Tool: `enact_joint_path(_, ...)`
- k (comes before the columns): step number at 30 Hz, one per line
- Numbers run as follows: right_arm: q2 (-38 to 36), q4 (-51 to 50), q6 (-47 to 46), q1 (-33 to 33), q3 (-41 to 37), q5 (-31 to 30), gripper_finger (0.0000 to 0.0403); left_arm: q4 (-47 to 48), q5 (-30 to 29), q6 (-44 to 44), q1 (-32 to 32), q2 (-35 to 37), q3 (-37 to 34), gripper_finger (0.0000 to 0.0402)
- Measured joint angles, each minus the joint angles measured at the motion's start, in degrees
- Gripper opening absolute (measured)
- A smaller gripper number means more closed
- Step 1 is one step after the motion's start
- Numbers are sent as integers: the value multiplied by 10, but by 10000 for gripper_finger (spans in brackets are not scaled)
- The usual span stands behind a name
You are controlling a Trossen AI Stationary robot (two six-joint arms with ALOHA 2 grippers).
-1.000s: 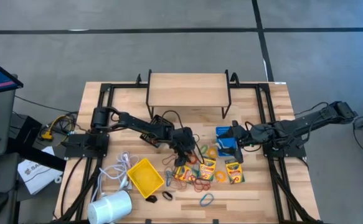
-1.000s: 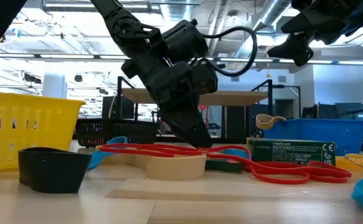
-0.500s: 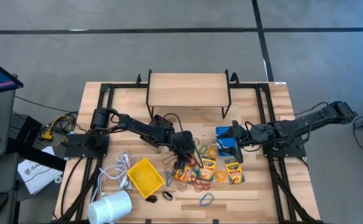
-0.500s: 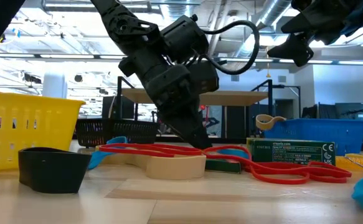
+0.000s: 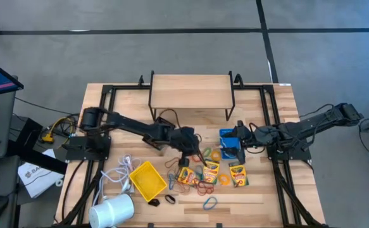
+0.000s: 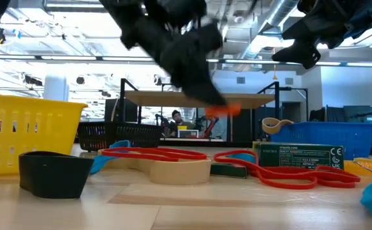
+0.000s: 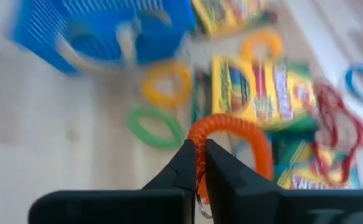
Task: Pick & Place Office Desk Supplies
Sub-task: Put the orange spring keychain into the black bin, then put the white rubber band into the blue bin
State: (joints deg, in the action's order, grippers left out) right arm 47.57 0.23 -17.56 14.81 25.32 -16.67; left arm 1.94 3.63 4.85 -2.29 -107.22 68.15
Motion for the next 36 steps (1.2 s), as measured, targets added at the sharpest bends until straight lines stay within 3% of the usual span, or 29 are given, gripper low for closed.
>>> enact_joint_path(5, 0, -5, 0, 0, 0, -1, 295, 133, -152, 24, 10, 96, 1, 5)
enact_joint_path(8, 0, -12, -4, 0, 0, -1, 295, 236, -208, 1, 22, 139, 0, 6)
enact_joint_path(15, 0, -21, -5, 1, 0, 0, 295, 426, -210, -116, 62, 189, -32, 10)
enact_joint_path(19, 0, -24, -5, 3, 0, 1, 295, 450, -187, -124, 73, 189, -67, 40)
enact_joint_path(28, 1, -32, -18, 2, 0, 3, 295, 396, -200, -122, 75, 192, -83, 182)
enact_joint_path(32, 11, -38, -26, 0, 0, 2, 295, 300, -195, -122, 67, 203, -81, 217)
enact_joint_path(36, 28, -52, -34, -17, 0, 2, 295, 147, -140, -104, 55, 200, -79, 226)
